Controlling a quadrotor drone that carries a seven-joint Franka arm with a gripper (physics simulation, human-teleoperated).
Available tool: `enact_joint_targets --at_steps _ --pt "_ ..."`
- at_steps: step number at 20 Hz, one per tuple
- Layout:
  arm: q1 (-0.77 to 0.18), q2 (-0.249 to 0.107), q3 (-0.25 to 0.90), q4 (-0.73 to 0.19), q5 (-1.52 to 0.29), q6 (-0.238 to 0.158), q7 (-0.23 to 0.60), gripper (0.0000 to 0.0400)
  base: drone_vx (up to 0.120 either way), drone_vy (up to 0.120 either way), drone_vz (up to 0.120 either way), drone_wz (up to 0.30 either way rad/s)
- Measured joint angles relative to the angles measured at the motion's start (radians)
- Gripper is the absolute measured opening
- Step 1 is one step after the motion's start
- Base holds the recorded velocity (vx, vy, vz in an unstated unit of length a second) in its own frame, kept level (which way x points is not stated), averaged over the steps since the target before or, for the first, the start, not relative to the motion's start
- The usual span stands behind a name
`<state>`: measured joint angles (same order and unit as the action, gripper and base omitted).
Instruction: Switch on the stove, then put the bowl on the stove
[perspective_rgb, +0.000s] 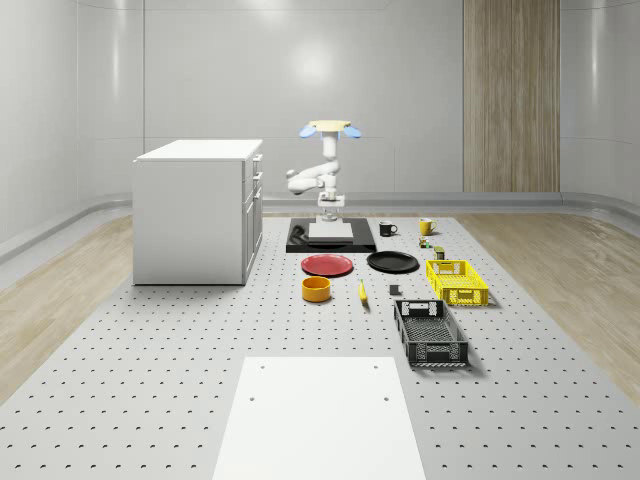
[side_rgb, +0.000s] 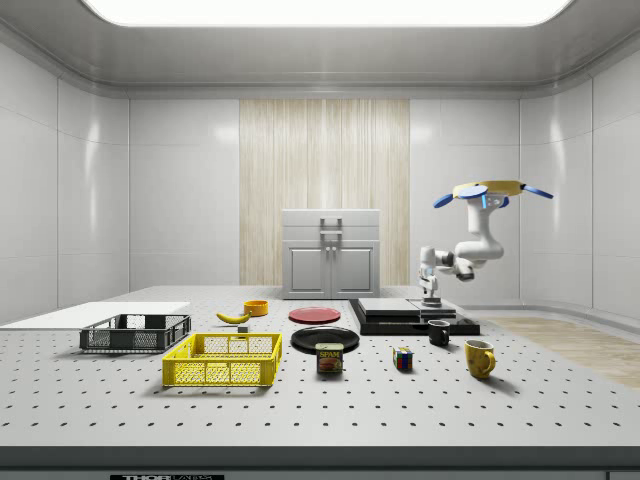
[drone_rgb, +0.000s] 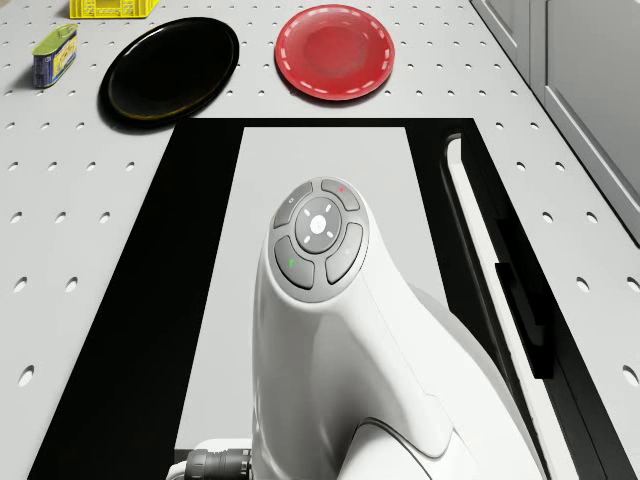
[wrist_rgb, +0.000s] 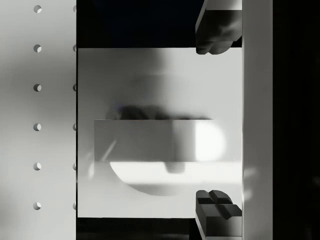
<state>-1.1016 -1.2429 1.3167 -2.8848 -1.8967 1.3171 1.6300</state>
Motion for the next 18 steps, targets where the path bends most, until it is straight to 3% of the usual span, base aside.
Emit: enact_joint_targets --at_steps 10,18 --pt "-0.003 -0.053 -0.057 0.013 -0.043 0.069 -0.001 0.04 0.0 0.0 0.0 0.0" --pt "-0.052 -0.065 -0.048 0.054 -0.038 0.094 0.009 0.04 0.0 0.0 0.0 0.0"
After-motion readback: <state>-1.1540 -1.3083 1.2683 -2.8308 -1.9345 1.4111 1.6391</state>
